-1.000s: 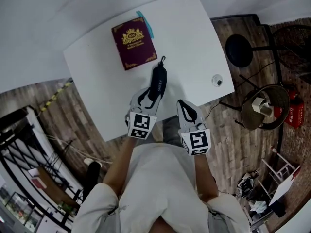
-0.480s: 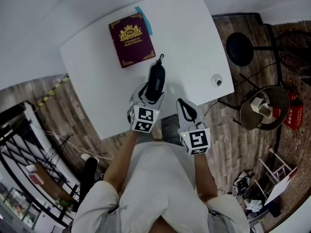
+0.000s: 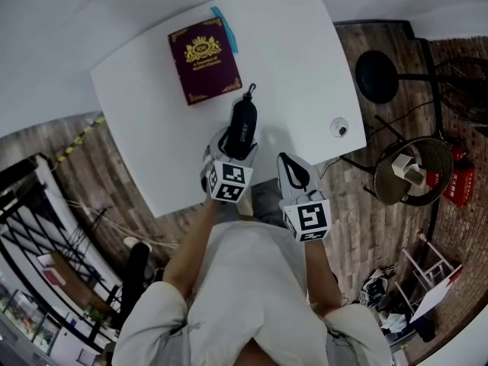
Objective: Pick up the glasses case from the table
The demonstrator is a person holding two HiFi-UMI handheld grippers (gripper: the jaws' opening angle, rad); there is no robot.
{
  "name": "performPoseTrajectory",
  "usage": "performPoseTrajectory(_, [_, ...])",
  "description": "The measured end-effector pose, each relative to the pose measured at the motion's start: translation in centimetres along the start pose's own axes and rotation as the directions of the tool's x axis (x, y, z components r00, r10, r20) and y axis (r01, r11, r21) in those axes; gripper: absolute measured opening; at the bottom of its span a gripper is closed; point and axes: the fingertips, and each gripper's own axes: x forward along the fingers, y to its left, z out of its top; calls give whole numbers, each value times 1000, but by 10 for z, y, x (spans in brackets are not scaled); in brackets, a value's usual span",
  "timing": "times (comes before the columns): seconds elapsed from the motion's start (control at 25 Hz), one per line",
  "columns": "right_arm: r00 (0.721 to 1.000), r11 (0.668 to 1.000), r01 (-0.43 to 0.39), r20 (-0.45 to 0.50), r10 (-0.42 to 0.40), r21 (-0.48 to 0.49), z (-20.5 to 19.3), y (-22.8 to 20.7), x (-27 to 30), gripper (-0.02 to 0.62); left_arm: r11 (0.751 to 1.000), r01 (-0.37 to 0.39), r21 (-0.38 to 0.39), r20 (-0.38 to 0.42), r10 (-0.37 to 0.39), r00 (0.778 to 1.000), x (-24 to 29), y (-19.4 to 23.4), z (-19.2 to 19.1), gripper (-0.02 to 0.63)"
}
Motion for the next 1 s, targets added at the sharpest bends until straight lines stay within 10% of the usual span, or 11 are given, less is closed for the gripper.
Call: performPoseTrajectory(1.0, [999,999,44,25,-44,5,-2,9,-13,3,998,66,-15,20,-66,998,-9,-11,4,342])
